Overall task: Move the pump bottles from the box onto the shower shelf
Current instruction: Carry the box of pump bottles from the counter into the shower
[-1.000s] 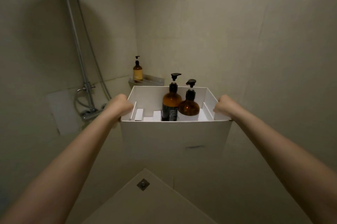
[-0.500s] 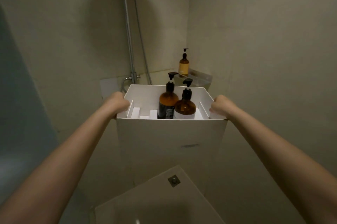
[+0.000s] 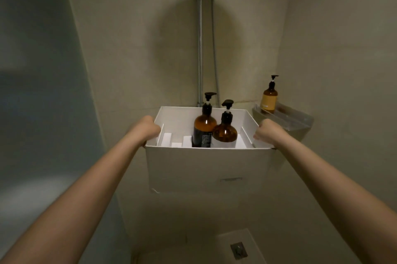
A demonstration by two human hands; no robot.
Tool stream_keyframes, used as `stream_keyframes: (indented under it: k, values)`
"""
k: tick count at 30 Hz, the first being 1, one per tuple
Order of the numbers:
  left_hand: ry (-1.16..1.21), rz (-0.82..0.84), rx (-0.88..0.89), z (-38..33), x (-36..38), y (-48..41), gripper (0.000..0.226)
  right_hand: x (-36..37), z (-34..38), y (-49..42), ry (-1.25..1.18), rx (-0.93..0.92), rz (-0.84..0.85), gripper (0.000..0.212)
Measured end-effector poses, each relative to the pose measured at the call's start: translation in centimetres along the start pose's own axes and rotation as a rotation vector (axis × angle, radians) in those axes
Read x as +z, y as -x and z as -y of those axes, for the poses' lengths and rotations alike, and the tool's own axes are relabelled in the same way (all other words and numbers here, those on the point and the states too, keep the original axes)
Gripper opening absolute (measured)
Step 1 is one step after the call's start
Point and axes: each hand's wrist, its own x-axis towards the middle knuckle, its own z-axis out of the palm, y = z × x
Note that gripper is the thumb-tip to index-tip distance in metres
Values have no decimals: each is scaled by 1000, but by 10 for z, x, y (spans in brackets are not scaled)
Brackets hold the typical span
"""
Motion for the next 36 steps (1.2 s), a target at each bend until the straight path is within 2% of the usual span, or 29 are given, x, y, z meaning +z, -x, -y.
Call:
stream_keyframes:
  k: [2, 8, 13, 24, 30, 36]
  values:
    - [0, -20, -25, -1, 0, -11, 10, 5, 5, -17, -3, -15, 28, 13]
    - [21, -88, -129, -9, 15, -27, 5, 9, 14, -72, 19, -106, 96, 14]
    - [22, -137, -210, -28, 27, -27, 23, 9, 12, -112, -17, -181, 161, 21]
    - [-60, -243, -346, -61, 69, -23, 19, 18, -9, -179, -15, -258, 227, 25]
    - [-77, -193, -339, -59, 88, -33, 6, 37, -27, -193, -16, -248, 238, 28]
    - [-98, -181, -350, -35, 112, -41, 19, 62, -45, -193, -19, -234, 242, 28]
